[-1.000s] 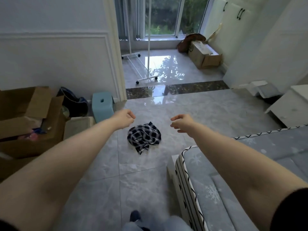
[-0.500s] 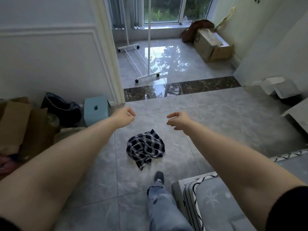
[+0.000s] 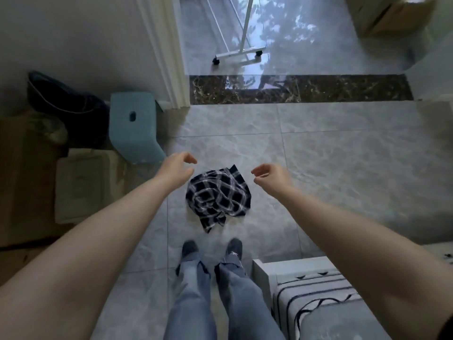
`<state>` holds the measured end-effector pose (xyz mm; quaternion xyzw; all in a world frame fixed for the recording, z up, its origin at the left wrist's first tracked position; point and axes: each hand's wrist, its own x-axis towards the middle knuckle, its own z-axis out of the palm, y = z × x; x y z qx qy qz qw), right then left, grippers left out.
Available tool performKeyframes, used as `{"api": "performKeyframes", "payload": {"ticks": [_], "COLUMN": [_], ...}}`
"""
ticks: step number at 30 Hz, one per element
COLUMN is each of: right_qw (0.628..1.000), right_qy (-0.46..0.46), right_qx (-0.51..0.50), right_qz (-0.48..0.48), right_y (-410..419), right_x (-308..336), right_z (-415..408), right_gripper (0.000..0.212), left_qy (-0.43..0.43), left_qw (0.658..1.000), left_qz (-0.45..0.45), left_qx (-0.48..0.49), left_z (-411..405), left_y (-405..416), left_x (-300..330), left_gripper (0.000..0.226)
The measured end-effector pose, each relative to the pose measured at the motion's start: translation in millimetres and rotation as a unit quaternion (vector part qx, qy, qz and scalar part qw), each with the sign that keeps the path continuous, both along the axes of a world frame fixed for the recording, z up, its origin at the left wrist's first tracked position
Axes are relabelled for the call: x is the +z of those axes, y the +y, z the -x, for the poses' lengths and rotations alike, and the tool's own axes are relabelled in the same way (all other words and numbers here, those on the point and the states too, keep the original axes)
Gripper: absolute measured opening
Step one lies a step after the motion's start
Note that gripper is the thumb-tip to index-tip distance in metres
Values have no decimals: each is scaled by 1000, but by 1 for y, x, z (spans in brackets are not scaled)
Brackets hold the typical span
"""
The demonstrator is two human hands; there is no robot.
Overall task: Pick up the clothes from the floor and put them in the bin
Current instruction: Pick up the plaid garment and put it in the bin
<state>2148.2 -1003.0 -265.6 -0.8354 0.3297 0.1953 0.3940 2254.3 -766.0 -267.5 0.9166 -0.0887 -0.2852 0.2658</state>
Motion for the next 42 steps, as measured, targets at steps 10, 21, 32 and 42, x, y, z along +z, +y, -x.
{"api": "performKeyframes", "payload": {"ticks": [10,21,32,42], "right_qw": [992,966,940,980], "right_qy": [77,148,243,184], "right_qx": [101,211,239,78], "right_qz": [11,-4,-5,15], "right_y": [20,47,45,49], "right_x": [-186,-408,-561,-620], "right_z": [-62,-61,-52,-51], "right_gripper": [45,52,53,38], "left_qy": [109,171,183,167], "left_qw": [992,982,982,983], "left_qz": [1,13,-11,-68], "left_qx": [63,85,47,40], "left_z": [-35,2,7,1], "left_y": [21,29,11,-18], "left_x": [-211,-434,-581,-643], "left_gripper": [16,18,32,29]}}
